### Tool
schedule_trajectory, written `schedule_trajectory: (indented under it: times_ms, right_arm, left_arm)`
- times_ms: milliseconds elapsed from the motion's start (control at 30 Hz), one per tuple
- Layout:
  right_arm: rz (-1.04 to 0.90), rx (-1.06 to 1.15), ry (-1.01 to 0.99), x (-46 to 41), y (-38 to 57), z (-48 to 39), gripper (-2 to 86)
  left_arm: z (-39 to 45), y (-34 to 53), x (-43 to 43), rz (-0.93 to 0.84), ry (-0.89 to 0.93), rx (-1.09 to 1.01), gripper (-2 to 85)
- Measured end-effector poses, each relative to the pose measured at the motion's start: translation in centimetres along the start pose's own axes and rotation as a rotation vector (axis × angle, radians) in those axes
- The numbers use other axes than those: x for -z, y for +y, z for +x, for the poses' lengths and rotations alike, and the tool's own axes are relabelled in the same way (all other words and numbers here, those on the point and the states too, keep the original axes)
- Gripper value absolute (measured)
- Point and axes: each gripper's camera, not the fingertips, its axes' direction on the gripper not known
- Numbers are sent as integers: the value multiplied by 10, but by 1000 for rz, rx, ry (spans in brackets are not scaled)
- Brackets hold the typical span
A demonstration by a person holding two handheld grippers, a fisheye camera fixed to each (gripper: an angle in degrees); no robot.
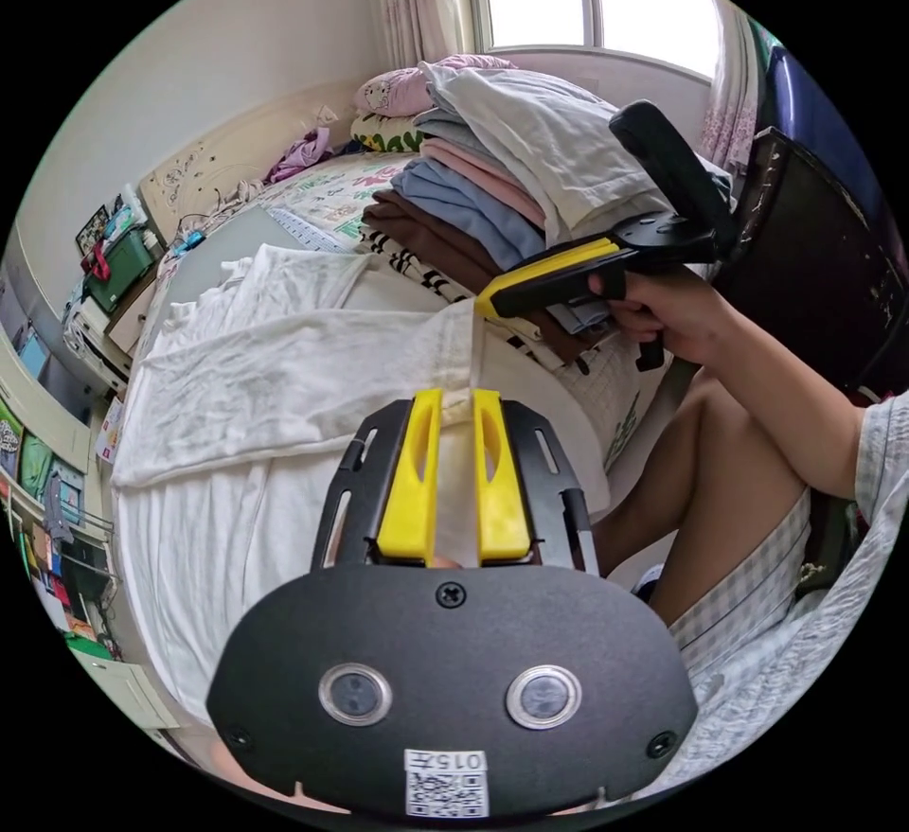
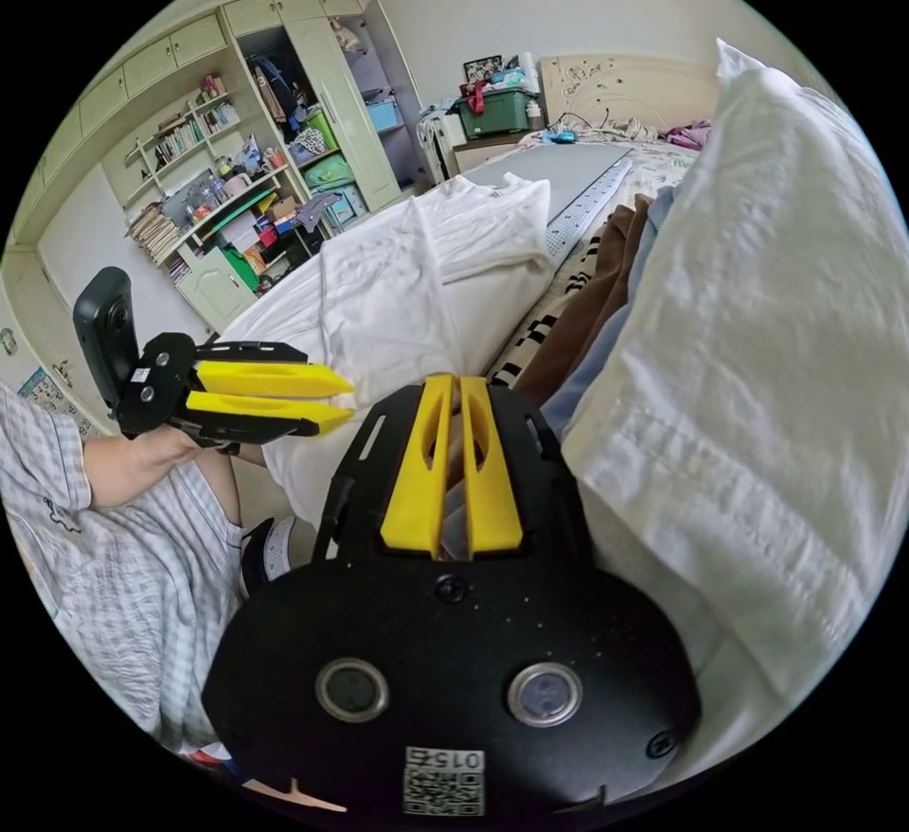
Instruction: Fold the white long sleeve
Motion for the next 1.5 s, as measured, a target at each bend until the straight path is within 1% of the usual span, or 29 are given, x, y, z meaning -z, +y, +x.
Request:
schedule_trajectory:
  times_ms: [200, 433, 567, 667, 767, 867, 1000, 1100, 1200, 1267, 1300, 1333, 1367, 1433, 1467, 1500]
  right_arm:
    - [-19, 14, -9, -31, -10, 1, 4]
    - [-1, 8, 21, -63, -21, 1, -3]
    - [-11, -6, 57, -78, -29, 1, -5]
    - [-48, 21, 122, -95, -37, -6, -5]
    - [-74, 24, 134, -107, -42, -7, -5]
    - [-147, 46, 165, -127, -53, -9, -6]
    - [-198, 44, 176, -139, -68, -8, -8]
    - [-201, 10, 115, -132, -78, 0, -8]
    - [-159, -19, 26, -105, -84, 11, -7]
    - [-51, -28, 2, -76, -90, 9, -8]
    - [-13, -35, -9, -69, -92, 9, -7]
    - [67, -48, -56, -57, -99, 9, -6]
    - [107, -47, -95, -52, -102, 8, -5]
    - [237, -24, -246, -40, -126, 2, -2]
    - [281, -26, -280, -40, -143, -3, 0]
    - [299, -36, -291, -42, -154, -5, 2]
  left_arm:
    - [-5, 1, 14, 51, 20, 19, 5]
    - [-12, 0, 32, 114, 40, 40, -3]
    - [-13, -3, 30, 93, 46, 29, -4]
    - [-17, -5, 25, 81, 68, 48, -5]
    - [-22, -6, 21, 72, 78, 62, -6]
    - [-28, -10, 23, 77, 85, 67, -5]
    - [-39, -19, 27, 70, 102, 66, -4]
    - [-49, -24, 33, 70, 117, 63, -2]
    - [-71, -21, 51, 95, 156, 74, -1]
    - [-94, -15, 64, 106, 149, 110, -2]
    - [-113, -10, 75, 116, 126, 130, -2]
    - [-123, -7, 80, 122, 112, 138, -2]
    - [-145, -4, 91, 129, 79, 148, 0]
    - [-182, -5, 104, 113, 8, 159, 10]
    - [-209, -8, 112, 104, -32, 175, 21]
    - [-238, -14, 120, 115, -54, 183, 58]
